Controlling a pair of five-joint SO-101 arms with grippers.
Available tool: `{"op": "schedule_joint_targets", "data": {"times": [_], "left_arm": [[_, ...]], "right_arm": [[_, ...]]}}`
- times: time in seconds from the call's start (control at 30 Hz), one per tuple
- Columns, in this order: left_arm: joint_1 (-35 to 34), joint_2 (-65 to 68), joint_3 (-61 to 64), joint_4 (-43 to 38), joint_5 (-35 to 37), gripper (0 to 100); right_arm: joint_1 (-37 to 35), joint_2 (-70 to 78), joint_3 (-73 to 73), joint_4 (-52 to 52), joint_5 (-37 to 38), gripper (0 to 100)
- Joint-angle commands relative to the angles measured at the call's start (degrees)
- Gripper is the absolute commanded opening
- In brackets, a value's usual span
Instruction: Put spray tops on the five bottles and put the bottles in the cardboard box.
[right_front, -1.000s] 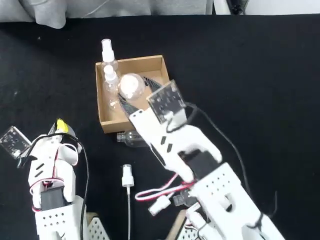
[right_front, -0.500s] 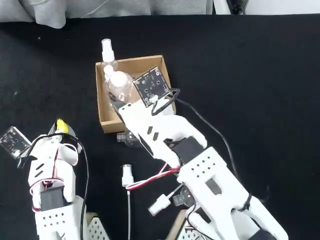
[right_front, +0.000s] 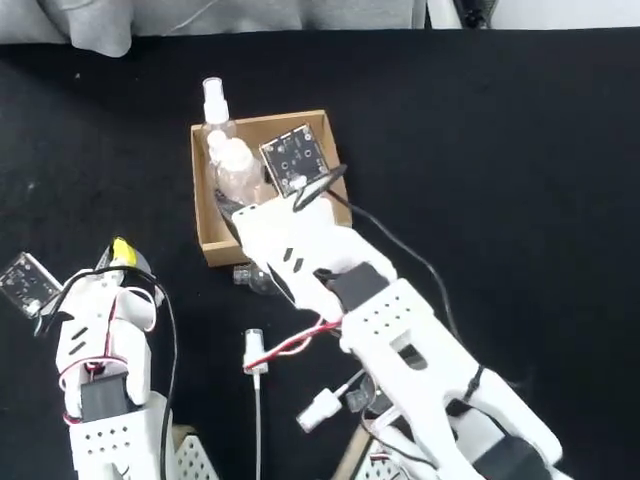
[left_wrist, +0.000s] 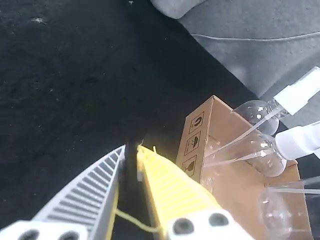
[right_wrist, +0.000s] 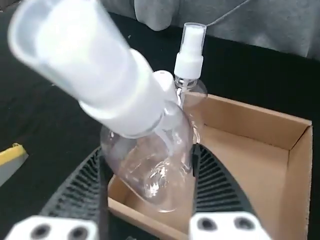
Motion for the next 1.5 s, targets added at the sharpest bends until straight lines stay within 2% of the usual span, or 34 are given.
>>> {"op": "schedule_joint_targets", "data": {"times": [0.0,0.2,1.47], "left_arm": [[-0.4,-0.62,1.36,-1.05,-0.44,3],[-0.31,-0.62,1.36,-1.05,-0.44,3],[-0.57,-0.62,1.36,-1.05,-0.44,3]], "right_arm": [[-1.14,1.19,-4.0,-2.81,-0.88,8.2],[-3.87,5.14,-3.82,-5.1,-0.88,8.2],[-4.04,23.6,-2.51,-19.43,-0.88,8.3]]}}
